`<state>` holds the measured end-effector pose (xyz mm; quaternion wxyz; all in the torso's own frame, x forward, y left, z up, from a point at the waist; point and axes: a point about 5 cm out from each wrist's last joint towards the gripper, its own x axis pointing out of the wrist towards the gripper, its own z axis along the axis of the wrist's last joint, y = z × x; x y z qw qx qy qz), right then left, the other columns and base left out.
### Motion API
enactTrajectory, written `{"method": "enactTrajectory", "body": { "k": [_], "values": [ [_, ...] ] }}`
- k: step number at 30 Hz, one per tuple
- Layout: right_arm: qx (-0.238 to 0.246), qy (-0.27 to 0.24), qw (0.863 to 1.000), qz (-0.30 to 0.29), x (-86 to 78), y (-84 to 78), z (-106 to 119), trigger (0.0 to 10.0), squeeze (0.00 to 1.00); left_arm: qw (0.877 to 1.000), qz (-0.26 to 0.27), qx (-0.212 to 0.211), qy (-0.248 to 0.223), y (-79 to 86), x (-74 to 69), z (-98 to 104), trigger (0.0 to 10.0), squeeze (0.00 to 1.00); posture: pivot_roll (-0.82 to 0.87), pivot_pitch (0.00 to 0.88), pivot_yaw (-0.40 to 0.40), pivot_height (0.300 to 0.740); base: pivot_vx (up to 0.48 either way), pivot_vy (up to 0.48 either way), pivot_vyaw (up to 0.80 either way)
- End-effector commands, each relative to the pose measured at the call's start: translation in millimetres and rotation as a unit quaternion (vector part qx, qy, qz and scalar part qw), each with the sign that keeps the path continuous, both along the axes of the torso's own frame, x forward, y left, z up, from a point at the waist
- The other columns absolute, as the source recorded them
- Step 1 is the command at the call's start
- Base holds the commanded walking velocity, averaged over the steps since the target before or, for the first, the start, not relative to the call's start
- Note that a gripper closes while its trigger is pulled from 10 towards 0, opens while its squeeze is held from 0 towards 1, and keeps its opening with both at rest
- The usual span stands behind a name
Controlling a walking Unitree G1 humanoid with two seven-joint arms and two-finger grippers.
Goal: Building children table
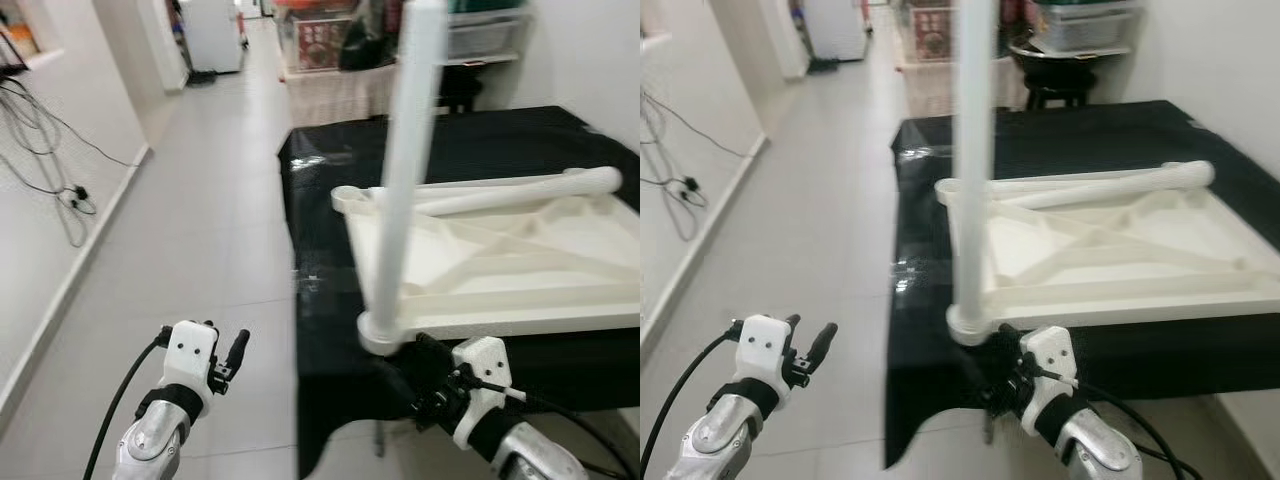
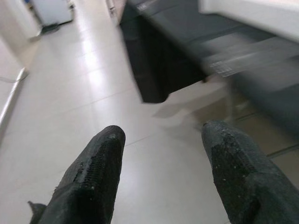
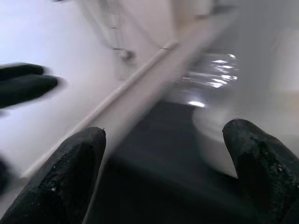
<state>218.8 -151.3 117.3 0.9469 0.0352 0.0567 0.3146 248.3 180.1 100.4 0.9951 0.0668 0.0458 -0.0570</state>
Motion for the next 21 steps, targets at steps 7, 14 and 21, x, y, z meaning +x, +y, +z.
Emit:
{"method": "enactTrajectory", "body": {
  "k": [7,14,21],
  "values": [
    [-0.019,0.008,0.999,0.042,-6.8,-0.4,3.3,10.0,0.00,1.000,-0.003,0.016,0.012,-1.7,2.1,-1.8,10.0,0.00,-0.08,0.075,0.024,0.740,0.000,0.480,0.00],
    [-0.037,-0.038,0.999,0.006,16.2,7.9,15.1,10.0,0.00,1.000,-0.010,0.021,0.004,-3.5,4.0,1.0,10.0,0.00,-0.07,0.077,0.025,0.740,0.000,0.480,0.00],
    [-0.039,-0.065,0.996,-0.056,41.4,12.4,24.2,10.0,0.00,1.000,-0.025,0.015,-0.009,-8.8,4.3,6.2,10.0,0.00,-0.06,0.076,0.026,0.740,0.000,0.206,0.00]
  ]
}}
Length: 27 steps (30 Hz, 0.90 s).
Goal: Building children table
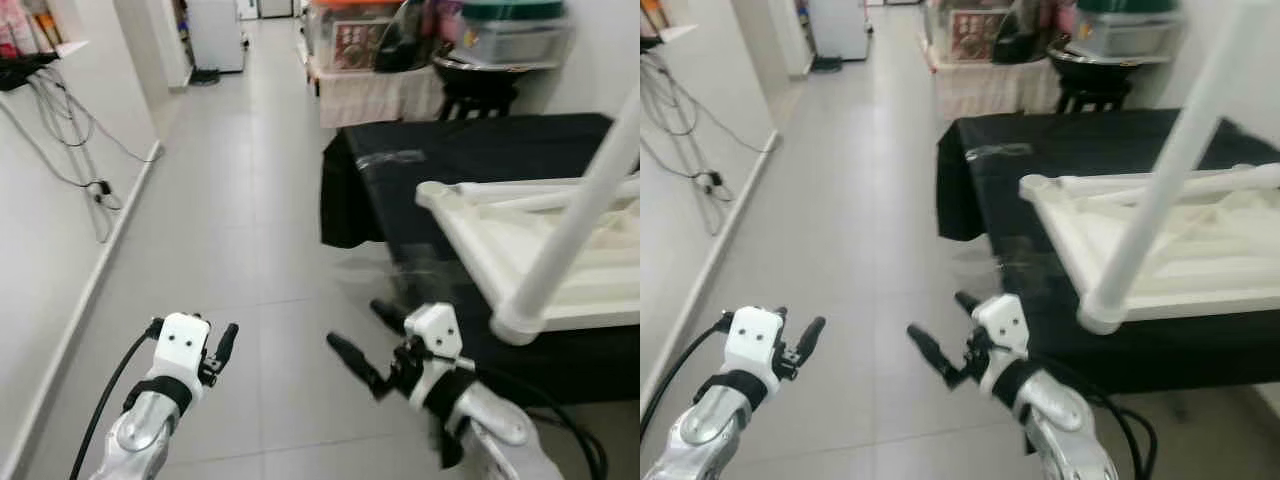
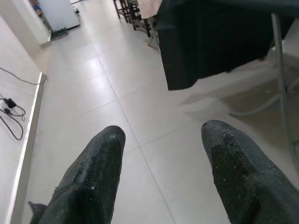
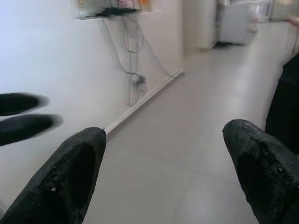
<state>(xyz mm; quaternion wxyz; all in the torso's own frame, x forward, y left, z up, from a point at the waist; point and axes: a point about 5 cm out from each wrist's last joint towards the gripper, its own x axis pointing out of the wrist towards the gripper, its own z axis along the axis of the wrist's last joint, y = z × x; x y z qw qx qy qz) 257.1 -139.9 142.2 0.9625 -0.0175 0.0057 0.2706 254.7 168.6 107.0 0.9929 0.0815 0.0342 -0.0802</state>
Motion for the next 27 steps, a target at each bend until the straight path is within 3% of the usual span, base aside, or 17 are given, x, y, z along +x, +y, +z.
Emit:
{"method": "enactTrajectory", "body": {
  "k": [1,6,13,27],
  "values": [
    [0.002,-0.011,0.999,-0.042,13.4,2.2,3.1,10.0,0.00,1.000,-0.007,-0.007,-0.001,-0.3,-2.8,1.9,10.0,0.00,-0.06,0.076,0.026,0.740,0.000,0.000,0.00],
    [-0.004,-0.010,0.995,-0.099,32.2,6.9,5.0,10.0,0.00,0.999,-0.043,-0.019,0.006,-13.1,-5.8,4.1,10.0,0.00,-0.04,0.080,0.022,0.740,0.000,0.000,0.00],
    [0.008,0.008,0.995,-0.096,47.6,19.8,-1.0,10.0,0.00,0.999,-0.043,-0.032,-0.003,-14.8,0.8,4.8,10.0,0.00,-0.04,0.081,0.019,0.740,0.227,0.000,0.00],
    [0.040,0.020,0.995,-0.085,56.5,23.7,-5.4,10.0,0.00,0.998,-0.043,-0.037,-0.001,-15.4,4.3,4.2,10.0,0.00,-0.04,0.083,0.007,0.740,0.381,0.000,0.00]
  ]
}}
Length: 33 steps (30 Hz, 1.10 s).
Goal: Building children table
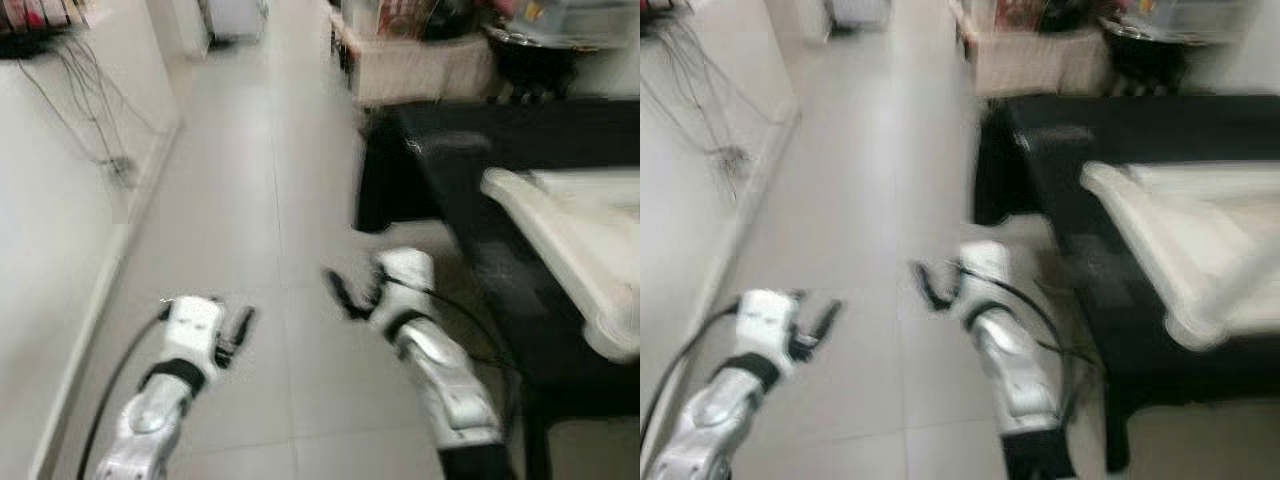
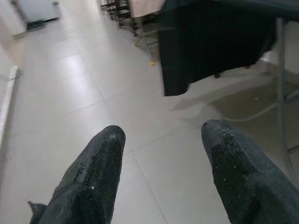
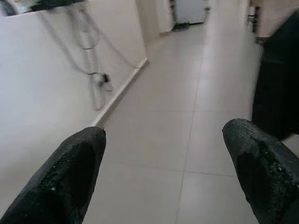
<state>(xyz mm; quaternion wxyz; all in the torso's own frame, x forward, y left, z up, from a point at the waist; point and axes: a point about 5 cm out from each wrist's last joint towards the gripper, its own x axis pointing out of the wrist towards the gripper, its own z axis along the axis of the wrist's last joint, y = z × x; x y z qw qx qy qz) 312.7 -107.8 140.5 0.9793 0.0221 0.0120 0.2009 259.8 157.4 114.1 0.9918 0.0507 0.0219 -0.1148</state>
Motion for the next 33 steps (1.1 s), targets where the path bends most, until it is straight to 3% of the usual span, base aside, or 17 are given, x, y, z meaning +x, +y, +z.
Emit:
{"method": "enactTrajectory", "body": {
  "k": [1,33],
  "values": [
    [0.010,0.007,1.000,-0.011,2.5,-8.7,-4.7,10.0,0.00,1.000,-0.009,-0.004,0.005,-4.7,0.2,-3.1,10.0,0.00,-0.04,0.083,0.005,0.740,0.368,0.000,0.00],
    [0.032,0.008,0.999,-0.004,5.9,-11.0,-8.4,10.0,0.00,1.000,-0.013,-0.014,0.007,-6.1,1.2,-5.0,10.0,0.00,-0.06,0.088,-0.001,0.740,0.348,0.000,0.00]
  ]
}}
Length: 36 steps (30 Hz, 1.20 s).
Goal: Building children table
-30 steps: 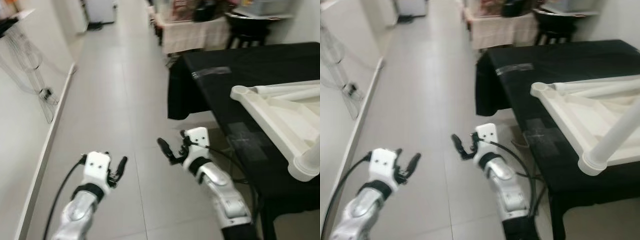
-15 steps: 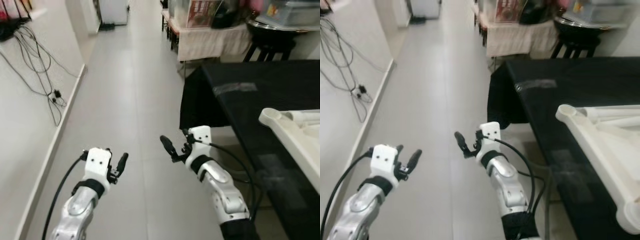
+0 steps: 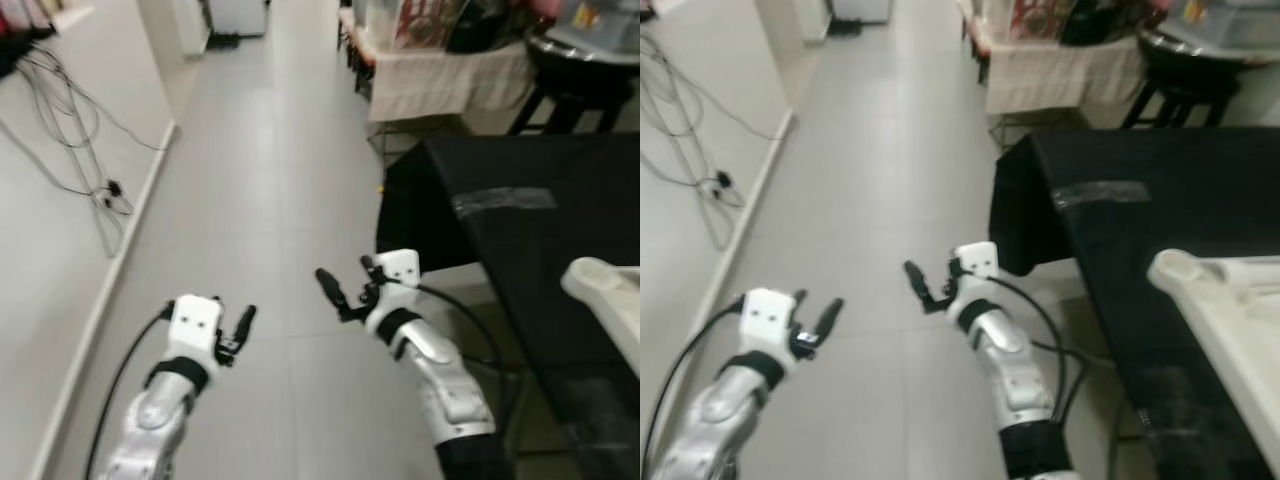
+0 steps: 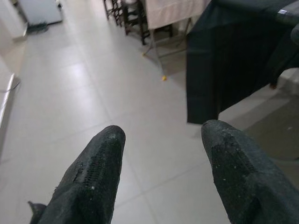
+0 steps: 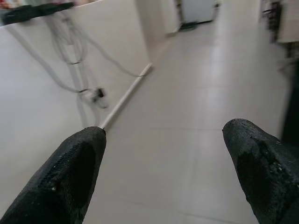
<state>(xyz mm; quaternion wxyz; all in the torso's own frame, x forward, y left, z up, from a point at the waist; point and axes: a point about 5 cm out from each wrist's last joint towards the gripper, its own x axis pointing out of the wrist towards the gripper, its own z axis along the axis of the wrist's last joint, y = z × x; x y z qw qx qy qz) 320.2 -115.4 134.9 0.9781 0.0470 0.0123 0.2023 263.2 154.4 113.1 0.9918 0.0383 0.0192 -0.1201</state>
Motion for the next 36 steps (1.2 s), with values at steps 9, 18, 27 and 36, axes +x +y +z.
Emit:
{"method": "enactTrajectory", "body": {
  "k": [9,18,27,36],
  "values": [
    [-0.004,-0.001,1.000,-0.004,-2.8,-2.2,-2.6,10.0,0.00,1.000,-0.018,0.008,0.009,-3.5,-3.5,-3.8,10.0,0.00,-0.07,0.088,0.024,0.740,0.000,0.000,0.00],
    [-0.027,0.003,1.000,-0.006,-8.2,0.4,-6.2,10.0,0.00,1.000,0.007,0.010,0.003,2.8,-11.5,-4.6,10.0,0.00,-0.06,0.093,0.027,0.740,0.000,0.000,0.00],
    [-0.117,0.022,0.993,0.008,-45.9,0.0,-29.6,10.0,0.00,0.999,0.048,-0.003,0.008,8.4,-41.4,-15.9,10.0,0.00,-0.06,0.114,0.019,0.740,0.000,0.000,0.00],
    [-0.117,0.045,0.992,-0.007,-61.9,-1.5,-47.7,10.0,0.00,0.997,0.068,0.002,0.026,12.3,-54.3,-28.6,10.0,0.00,-0.07,0.108,0.041,0.740,0.000,0.000,0.00]
  ]
}}
